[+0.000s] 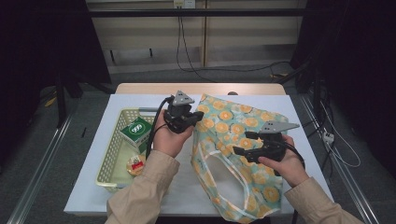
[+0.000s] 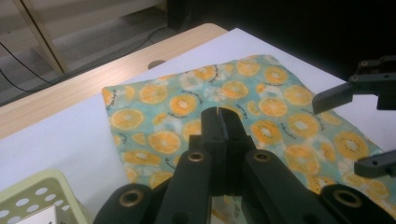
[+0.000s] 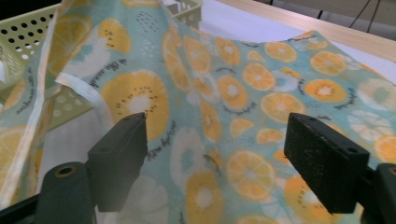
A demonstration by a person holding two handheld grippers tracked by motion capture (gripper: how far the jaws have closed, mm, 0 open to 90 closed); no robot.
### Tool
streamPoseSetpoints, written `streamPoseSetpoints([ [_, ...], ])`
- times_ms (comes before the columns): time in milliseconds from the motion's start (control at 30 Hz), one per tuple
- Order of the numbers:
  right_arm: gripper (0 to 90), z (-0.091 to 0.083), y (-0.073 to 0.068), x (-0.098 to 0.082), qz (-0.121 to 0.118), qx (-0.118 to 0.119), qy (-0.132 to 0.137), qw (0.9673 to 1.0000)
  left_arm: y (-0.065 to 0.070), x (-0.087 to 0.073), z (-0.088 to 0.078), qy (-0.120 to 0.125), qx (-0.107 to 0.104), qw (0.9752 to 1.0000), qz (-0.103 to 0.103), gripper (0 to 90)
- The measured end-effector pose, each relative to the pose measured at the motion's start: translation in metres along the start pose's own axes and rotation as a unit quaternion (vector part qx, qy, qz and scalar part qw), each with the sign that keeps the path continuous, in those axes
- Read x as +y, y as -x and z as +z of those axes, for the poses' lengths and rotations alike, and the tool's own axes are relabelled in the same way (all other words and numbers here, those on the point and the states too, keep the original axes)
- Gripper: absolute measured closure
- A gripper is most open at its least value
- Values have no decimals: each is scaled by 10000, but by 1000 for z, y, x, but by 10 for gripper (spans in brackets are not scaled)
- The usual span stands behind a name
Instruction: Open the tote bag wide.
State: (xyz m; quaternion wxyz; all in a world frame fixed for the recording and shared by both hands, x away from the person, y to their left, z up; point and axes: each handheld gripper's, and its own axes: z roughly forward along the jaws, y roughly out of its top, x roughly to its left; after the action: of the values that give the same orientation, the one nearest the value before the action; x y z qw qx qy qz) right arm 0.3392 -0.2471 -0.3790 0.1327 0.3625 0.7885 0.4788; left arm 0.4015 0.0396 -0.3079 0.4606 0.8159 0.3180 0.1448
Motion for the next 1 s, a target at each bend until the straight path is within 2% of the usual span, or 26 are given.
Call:
streamPoseSetpoints([
  [133, 193, 11, -6, -1, 66, 125, 14, 9999, -4, 0, 3, -26, 49, 10000, 24, 900],
  [167, 195, 15, -8, -1, 71, 145, -4, 9999, -5, -1, 4, 23, 26, 10000, -43, 900],
  [267, 238, 28, -16, -5, 83, 282, -148, 9995, -8, -1, 5, 25, -19, 10000, -78, 900],
  [333, 299, 37, -20, -8, 30, 269, -278, 9992, -9, -2, 4, -1, -39, 10000, -61, 900],
  [400, 503, 45, -21, -11, -53, 229, -386, 9990, -12, -2, 3, 16, -80, 9999, -79, 900],
  [500, 833, 52, -19, -13, -166, 482, -550, 9972, -19, -3, 1, 54, -72, 9999, -127, 900],
  [533, 891, 53, -18, -12, -146, 503, -514, 9973, -21, -3, 1, 39, -68, 9999, -125, 900],
  [633, 900, 57, -8, -6, -19, 416, -414, 9983, -28, -2, 1, 93, -22, 9998, -166, 900],
  [733, 900, 62, 6, 4, 123, 224, -345, 9991, -35, -1, 3, 139, 44, 9998, -157, 900],
  [833, 900, 74, 20, 15, 116, -23, -405, 9991, -43, -3, 6, 180, 45, 9995, -269, 900],
  [900, 900, 84, 29, 23, 175, -121, -415, 9989, -46, -4, 7, 151, 91, 9993, -343, 809],
  [933, 900, 89, 34, 27, 205, -158, -433, 9987, -46, -5, 7, 148, 68, 9992, -372, 793],
  [1000, 900, 98, 42, 31, 225, -302, -502, 9980, -47, -5, 4, 129, 61, 9992, -384, 683],
])
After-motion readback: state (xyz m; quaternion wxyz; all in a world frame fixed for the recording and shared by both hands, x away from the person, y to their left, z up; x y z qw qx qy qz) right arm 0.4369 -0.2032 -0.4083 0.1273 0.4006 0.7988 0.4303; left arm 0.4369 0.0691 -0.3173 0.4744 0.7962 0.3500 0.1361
